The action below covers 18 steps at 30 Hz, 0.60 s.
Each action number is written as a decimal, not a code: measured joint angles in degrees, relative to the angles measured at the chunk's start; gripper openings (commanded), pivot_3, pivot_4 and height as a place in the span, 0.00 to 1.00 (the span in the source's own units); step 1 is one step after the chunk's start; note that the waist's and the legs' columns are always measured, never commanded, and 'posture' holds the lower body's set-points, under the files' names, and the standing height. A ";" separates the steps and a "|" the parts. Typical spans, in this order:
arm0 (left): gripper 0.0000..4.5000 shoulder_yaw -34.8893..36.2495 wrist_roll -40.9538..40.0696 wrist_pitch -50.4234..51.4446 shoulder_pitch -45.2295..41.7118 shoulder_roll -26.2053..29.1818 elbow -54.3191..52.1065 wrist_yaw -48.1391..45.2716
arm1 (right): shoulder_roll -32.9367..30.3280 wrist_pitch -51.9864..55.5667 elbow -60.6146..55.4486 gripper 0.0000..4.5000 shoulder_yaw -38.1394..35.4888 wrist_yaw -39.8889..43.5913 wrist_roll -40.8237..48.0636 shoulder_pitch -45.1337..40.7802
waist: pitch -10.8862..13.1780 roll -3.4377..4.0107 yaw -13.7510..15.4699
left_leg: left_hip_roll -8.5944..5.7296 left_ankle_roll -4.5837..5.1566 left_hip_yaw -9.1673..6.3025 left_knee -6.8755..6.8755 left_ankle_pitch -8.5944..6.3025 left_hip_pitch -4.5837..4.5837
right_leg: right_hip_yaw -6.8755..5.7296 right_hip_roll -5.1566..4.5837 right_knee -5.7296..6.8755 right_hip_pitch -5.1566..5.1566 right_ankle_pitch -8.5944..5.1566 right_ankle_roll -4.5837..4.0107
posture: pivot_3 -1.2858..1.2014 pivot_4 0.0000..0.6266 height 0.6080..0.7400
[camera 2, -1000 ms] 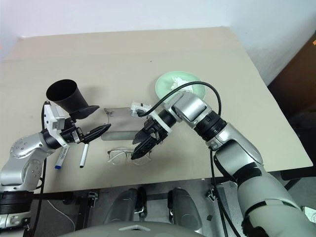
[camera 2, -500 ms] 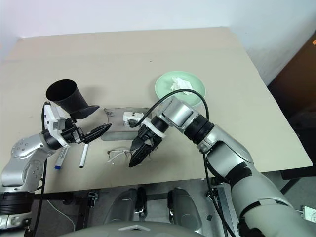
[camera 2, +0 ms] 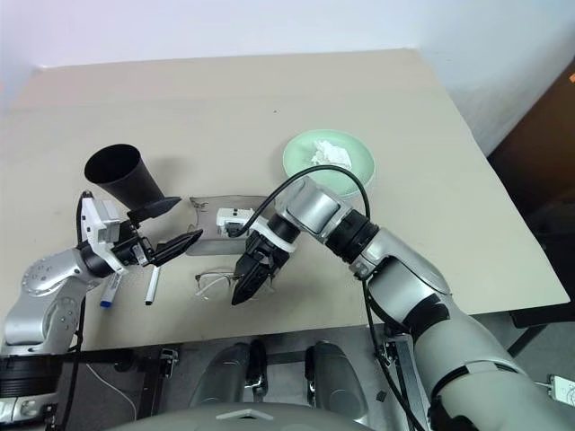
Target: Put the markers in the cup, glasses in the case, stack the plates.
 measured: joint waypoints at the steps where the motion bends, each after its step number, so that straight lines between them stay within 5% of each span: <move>1: 1.00 0.00 0.03 0.00 0.00 -0.06 0.00 0.02 | 0.29 -0.05 0.38 0.60 0.00 -0.09 -0.09 0.00 | 0.00 0.00 -0.03 | 0.00 0.00 0.00 0.00 0.00 0.00 | 0.00 0.00 0.00 0.00 0.00 0.00 | 0.52 0.24 0.81; 9: 1.00 0.04 0.14 0.00 0.18 -0.13 -0.02 0.03 | 1.50 0.36 1.07 0.01 -0.98 0.12 0.04 -0.74 | -0.02 -0.01 -0.42 | 0.03 -0.05 0.00 0.01 0.01 0.02 | -0.02 0.01 0.03 0.01 0.08 -0.11 | 0.52 0.24 0.81; 18: 1.00 0.03 0.20 0.00 0.53 -0.18 -0.02 0.04 | 0.52 1.19 1.17 0.01 -1.47 0.86 0.22 -1.29 | -0.02 0.00 -0.71 | 0.06 -0.10 0.02 -0.02 0.04 -0.03 | -0.08 -0.02 -0.02 -0.02 0.15 -0.23 | 0.52 0.24 0.81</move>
